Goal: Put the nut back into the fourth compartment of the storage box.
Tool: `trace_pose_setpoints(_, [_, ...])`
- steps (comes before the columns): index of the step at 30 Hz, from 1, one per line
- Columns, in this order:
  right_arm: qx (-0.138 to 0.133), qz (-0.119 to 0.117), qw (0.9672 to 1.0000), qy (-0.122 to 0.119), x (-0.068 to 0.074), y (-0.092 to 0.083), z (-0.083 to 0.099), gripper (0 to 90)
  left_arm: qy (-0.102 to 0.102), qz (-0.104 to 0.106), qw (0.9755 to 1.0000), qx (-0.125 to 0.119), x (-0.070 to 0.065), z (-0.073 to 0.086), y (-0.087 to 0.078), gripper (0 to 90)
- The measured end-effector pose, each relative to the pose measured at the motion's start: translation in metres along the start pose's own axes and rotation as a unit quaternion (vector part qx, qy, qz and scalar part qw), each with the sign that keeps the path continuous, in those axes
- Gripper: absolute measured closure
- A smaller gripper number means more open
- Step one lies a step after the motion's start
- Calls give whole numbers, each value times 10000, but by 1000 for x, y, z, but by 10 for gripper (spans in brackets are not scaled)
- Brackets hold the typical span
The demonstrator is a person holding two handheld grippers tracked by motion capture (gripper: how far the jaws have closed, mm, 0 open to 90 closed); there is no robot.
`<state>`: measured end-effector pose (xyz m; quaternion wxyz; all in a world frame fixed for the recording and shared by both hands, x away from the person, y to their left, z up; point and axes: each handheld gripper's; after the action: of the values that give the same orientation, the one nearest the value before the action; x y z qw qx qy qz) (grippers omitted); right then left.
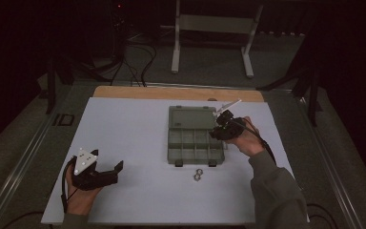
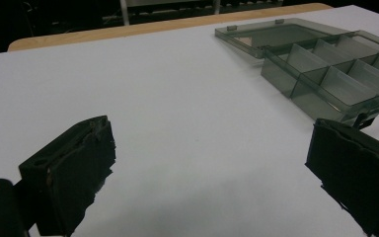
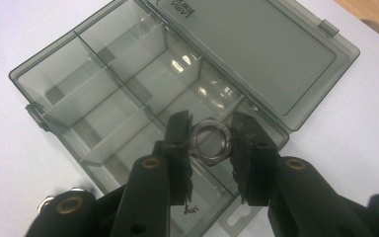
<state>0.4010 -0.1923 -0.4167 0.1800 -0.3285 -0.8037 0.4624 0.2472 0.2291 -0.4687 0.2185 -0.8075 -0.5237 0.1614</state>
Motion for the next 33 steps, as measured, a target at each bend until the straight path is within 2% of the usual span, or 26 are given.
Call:
trace_pose_setpoints(12, [66, 24, 10000, 49, -2, 9, -2, 703, 10, 11, 10000, 16, 0, 0, 0, 45])
trace_pose_setpoints(33, [339, 86, 9993, 156, -5, 26, -3, 703, 18, 5, 10000, 32, 0, 0, 1, 45])
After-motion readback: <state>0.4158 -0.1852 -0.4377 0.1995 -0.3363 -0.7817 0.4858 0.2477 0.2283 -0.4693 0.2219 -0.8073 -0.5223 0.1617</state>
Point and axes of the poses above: each handheld gripper's, and its own axes: y roughly forward along the jaws, z roughly out of its underside, x roughly to its left, and after that the axes turned 3 degrees about x, right-handed
